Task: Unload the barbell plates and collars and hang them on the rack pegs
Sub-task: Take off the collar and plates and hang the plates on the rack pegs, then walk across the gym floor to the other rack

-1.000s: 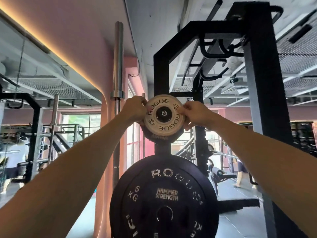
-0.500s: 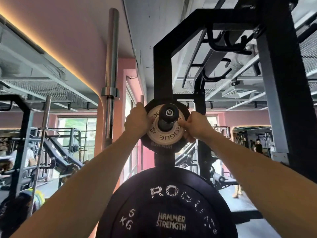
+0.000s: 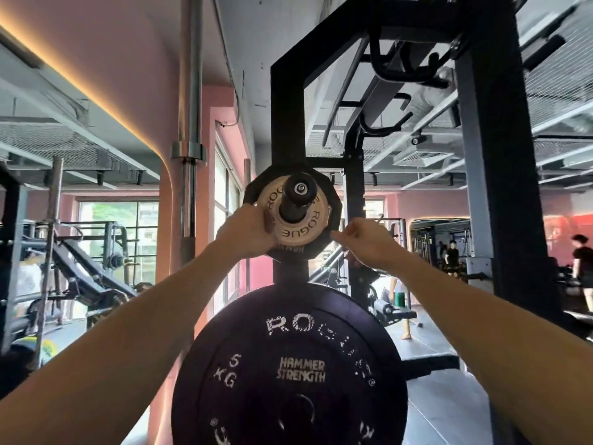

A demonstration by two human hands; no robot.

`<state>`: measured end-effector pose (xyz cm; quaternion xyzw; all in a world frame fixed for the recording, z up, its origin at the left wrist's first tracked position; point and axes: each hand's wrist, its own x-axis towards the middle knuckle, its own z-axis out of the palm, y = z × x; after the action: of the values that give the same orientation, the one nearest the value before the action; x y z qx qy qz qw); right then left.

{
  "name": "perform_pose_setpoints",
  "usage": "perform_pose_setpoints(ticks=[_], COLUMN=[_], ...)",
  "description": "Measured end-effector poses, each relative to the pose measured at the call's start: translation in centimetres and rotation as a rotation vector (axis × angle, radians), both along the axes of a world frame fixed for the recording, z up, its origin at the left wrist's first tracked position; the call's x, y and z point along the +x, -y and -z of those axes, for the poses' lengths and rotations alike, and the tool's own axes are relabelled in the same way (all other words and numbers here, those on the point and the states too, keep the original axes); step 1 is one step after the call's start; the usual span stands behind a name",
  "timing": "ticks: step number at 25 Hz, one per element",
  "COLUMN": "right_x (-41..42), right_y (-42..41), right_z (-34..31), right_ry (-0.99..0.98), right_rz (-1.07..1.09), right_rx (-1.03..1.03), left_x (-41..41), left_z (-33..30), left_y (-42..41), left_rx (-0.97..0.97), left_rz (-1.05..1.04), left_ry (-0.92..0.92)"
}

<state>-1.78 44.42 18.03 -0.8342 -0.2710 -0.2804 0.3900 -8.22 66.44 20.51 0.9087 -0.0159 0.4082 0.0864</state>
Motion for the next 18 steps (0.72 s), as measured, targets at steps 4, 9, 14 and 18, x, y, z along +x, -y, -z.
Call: perform_pose_setpoints(ticks=[4,9,14,18], right_x=[-3.0,-7.3,-14.4,-20.9], right_y=[5.5,14.0,25.6,32.5], right_z=[4.2,12.2,24.4,33.4], right_ry=[-0.142,-0.355,-0.569,-0.767], right_rz=[0.037,0.179,0.404,0.518], right_rx=[-0.125,-0.187,-0.239,-0.19], left_x=[-0.8,-1.4,-3.5,-7.0], left_z=[5.6,13.4,24.2,33.2], left_y=[3.9,12.4,22.4,29.4], left_rx=[-0.076,-0.098,-0.092,-0.114], left_rz=[0.095,0.293,0.475,0.555], left_ry=[-0.227,-0.429,-0.702,-0.906])
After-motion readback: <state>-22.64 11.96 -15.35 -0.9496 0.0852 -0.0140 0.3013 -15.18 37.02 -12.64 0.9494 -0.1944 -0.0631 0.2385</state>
